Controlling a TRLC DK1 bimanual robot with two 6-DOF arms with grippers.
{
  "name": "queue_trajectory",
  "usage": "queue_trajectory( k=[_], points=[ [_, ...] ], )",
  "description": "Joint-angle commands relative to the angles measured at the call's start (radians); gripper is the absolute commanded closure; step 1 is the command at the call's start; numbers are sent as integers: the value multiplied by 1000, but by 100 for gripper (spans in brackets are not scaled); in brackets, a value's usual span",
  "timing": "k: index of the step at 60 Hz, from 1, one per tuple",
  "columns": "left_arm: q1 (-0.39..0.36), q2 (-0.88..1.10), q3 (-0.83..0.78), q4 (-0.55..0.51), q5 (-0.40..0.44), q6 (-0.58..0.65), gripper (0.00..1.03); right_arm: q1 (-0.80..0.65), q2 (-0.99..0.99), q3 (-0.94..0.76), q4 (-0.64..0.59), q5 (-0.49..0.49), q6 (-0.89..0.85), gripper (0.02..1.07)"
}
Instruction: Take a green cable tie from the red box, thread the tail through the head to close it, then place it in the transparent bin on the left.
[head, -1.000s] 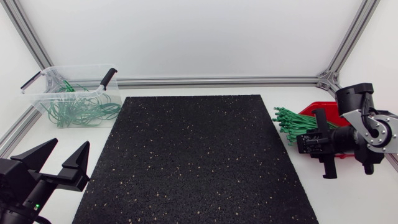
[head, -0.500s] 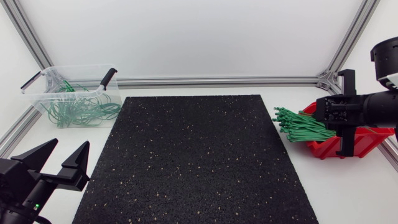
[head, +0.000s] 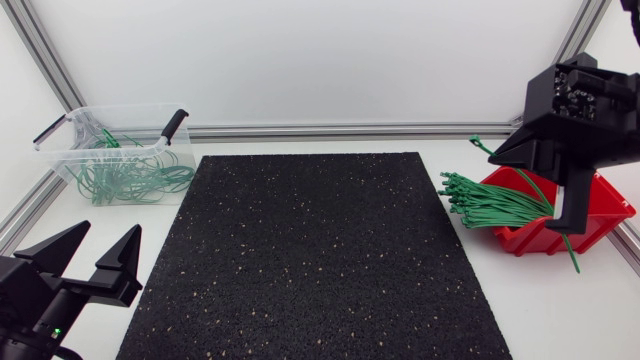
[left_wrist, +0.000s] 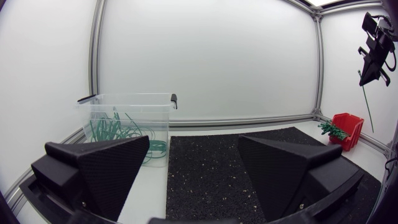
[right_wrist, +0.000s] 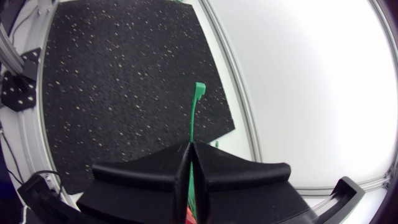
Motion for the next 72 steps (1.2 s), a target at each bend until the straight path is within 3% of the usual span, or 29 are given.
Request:
queue_trajectory(
  k=[1, 15, 35, 45, 54, 64, 72],
  points=[
    [-1, -9, -18, -40, 18, -13, 4, 41, 53, 65, -92, -54, 102, 101],
    [89, 23, 32, -69, 135, -64, 4, 93, 142, 110, -158, -210, 257, 101],
    [94, 167, 150, -97, 231, -157, 4, 105, 303, 81, -207, -580, 412, 101],
    [95, 262, 210, -97, 319, -211, 4, 106, 380, 62, -201, -746, 458, 101],
    [91, 360, 278, -97, 425, -275, 4, 102, 435, 51, -189, -885, 499, 101],
    [77, 465, 348, -97, 563, -321, 4, 114, 434, 5, -121, -963, 510, 101],
    [-14, 563, 403, -86, 621, -344, 4, 116, 446, -7, -80, -1031, 515, 101]
  ],
)
